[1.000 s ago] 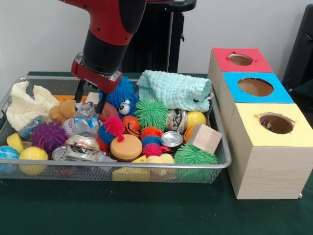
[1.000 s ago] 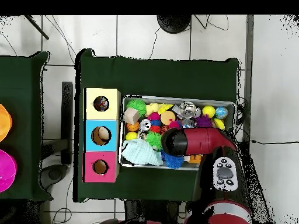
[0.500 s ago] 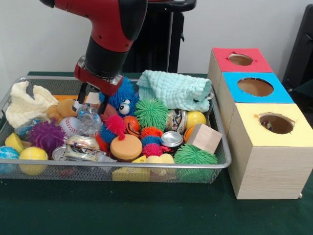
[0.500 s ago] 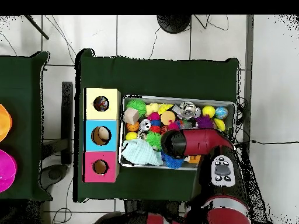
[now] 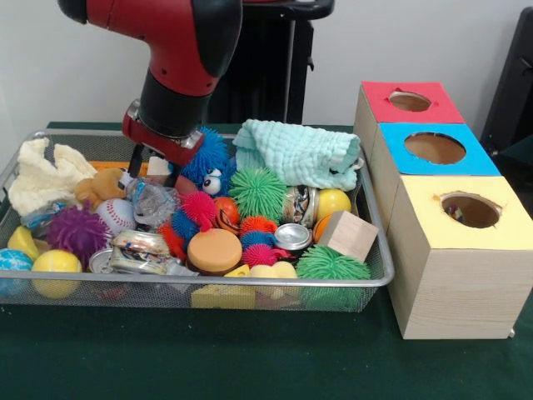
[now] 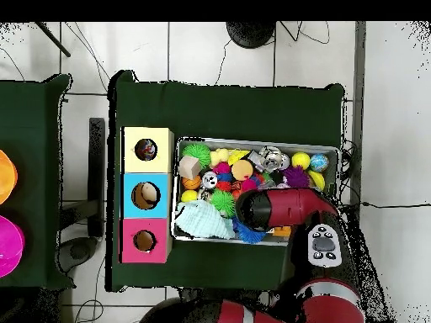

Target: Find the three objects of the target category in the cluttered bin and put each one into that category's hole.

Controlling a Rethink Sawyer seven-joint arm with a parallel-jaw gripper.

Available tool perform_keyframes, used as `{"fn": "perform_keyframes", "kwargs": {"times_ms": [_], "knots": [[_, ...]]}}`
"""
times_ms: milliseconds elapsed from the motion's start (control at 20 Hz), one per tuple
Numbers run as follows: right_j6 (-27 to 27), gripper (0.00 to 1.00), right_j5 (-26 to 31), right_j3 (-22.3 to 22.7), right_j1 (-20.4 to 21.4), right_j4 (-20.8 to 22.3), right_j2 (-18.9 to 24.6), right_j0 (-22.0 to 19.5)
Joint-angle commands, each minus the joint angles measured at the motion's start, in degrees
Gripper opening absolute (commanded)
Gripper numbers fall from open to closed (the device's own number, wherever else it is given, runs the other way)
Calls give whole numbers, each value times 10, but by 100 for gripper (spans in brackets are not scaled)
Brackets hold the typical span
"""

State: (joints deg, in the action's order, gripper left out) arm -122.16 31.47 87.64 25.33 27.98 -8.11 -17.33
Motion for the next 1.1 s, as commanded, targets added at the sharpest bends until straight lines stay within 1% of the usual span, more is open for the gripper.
{"fn": "perform_keyframes", "kwargs": {"times_ms": [50,200,300,400,550,600,650,800,850,1050,1100], "knots": [[4,100,-110,16,-41,75,15,-7],[-36,100,-181,18,-47,84,7,-3],[-51,100,-220,21,-49,78,12,-10],[-61,100,-253,26,-52,64,26,-25],[-94,100,-362,51,-61,38,56,-57],[-95,100,-366,52,-62,35,54,-55],[-93,100,-355,49,-60,31,45,-46],[-61,100,-308,41,-60,31,35,-35],[-25,0,-245,39,-58,29,43,-40],[53,0,-140,11,-59,44,48,-34],[75,0,-103,3,-59,47,44,-27]]}}
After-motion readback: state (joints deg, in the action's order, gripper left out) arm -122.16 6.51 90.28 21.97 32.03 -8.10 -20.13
